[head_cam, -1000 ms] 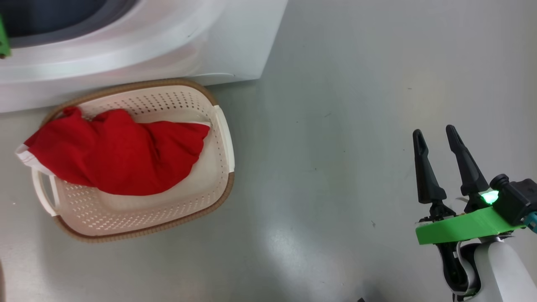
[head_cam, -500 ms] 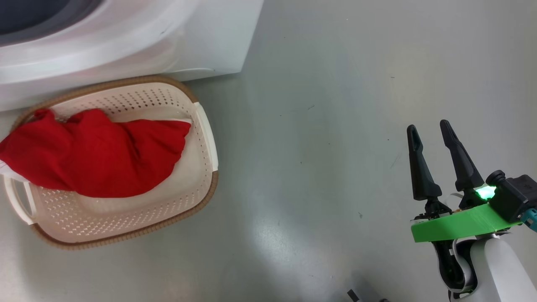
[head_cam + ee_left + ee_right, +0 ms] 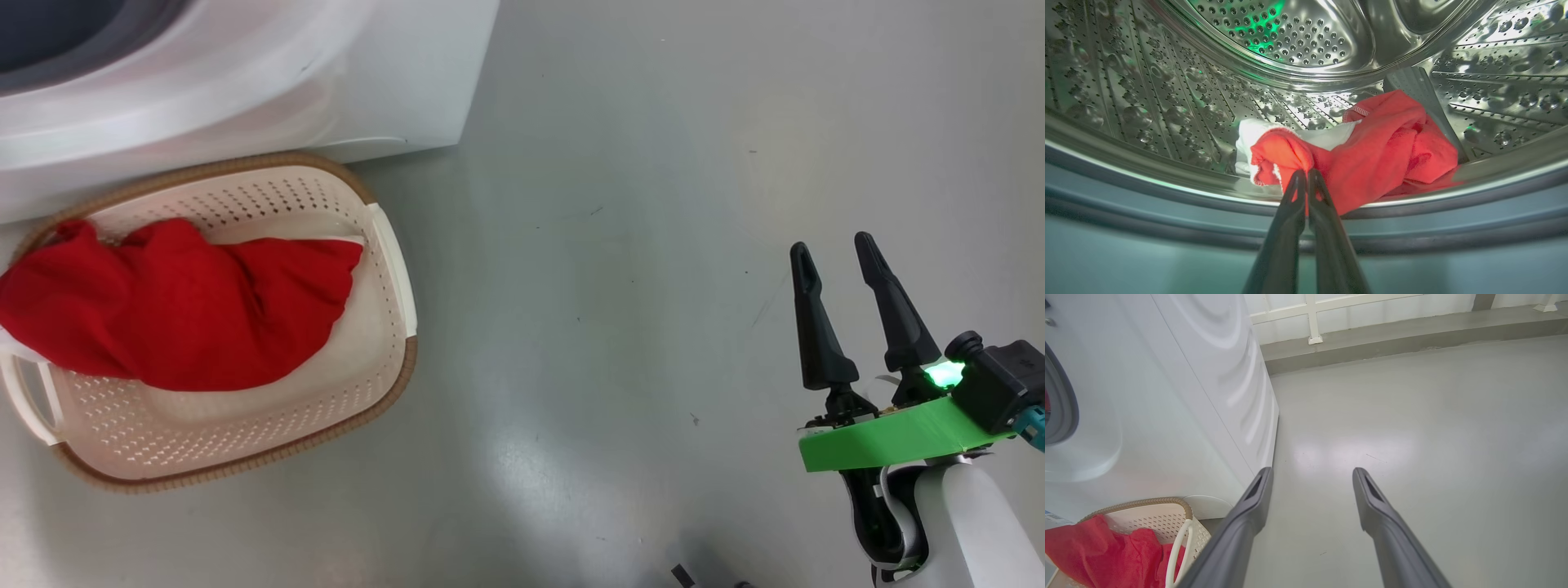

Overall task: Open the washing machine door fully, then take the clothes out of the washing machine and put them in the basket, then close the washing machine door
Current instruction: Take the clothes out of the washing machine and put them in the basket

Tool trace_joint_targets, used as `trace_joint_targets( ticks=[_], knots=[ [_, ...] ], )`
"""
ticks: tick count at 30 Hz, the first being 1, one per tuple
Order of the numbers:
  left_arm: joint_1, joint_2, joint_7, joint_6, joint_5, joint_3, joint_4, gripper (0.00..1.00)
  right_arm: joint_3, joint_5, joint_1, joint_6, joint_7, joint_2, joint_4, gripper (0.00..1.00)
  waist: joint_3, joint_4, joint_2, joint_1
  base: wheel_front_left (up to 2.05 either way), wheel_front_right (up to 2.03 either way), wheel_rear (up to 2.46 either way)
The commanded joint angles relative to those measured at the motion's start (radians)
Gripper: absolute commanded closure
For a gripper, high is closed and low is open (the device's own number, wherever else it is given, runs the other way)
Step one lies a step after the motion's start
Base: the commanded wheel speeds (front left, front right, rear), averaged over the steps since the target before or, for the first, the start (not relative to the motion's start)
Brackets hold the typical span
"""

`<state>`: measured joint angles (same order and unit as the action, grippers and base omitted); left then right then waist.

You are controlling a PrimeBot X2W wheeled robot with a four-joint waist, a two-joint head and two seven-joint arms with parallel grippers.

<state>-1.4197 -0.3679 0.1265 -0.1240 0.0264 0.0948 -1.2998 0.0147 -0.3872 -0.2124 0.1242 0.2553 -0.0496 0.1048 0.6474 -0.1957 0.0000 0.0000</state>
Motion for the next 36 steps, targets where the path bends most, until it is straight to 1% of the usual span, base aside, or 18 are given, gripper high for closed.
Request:
trace_joint_targets(
  ticks=[1,7,12,14,15,20,28,36],
  knots=[
    [-0.016,-0.050,0.012,-0.009,-0.011,-0.003,0.017,1.00,0.021,-0.016,0.008,0.007,0.006,-0.001,-0.025,0.00,-0.003,0.003,0.0000,0.0000,0.00,0.00,0.00],
    [0.010,-0.009,0.091,0.005,-0.059,-0.026,0.030,1.00,0.013,-0.009,0.010,0.007,0.006,-0.001,-0.023,0.00,-0.030,0.029,0.0000,0.0000,0.00,0.00,0.00],
    [0.087,0.024,0.132,0.019,-0.101,-0.050,0.091,1.00,0.013,0.001,0.019,0.007,0.006,-0.001,-0.020,0.00,-0.063,0.059,0.0000,0.0000,0.00,0.00,0.00],
    [0.132,0.035,0.134,0.029,-0.121,-0.064,0.172,1.00,0.010,0.007,0.024,0.007,0.006,-0.001,-0.019,0.00,-0.074,0.072,0.0000,0.0000,0.00,0.00,0.00],
    [0.193,0.049,0.135,0.043,-0.138,-0.078,0.279,1.00,0.003,0.013,0.025,0.007,0.006,-0.001,-0.021,0.00,-0.078,0.086,0.0000,0.0000,0.00,0.00,0.00],
    [0.363,0.090,0.135,0.066,-0.159,-0.115,0.543,1.00,-0.010,0.030,0.024,0.007,0.006,-0.001,-0.023,0.00,-0.090,0.120,0.0000,0.0000,0.00,0.00,0.00],
    [0.550,0.161,0.135,0.111,-0.156,-0.177,0.822,1.00,-0.029,0.040,0.027,0.007,0.006,-0.013,-0.030,0.00,-0.103,0.159,0.0000,0.0000,0.00,0.00,0.00],
    [0.697,0.238,0.135,0.155,-0.134,-0.239,1.053,1.00,-0.044,0.042,0.046,0.007,0.006,-0.020,-0.031,0.00,-0.128,0.183,0.0000,0.0000,0.00,0.00,0.00]
  ],
)
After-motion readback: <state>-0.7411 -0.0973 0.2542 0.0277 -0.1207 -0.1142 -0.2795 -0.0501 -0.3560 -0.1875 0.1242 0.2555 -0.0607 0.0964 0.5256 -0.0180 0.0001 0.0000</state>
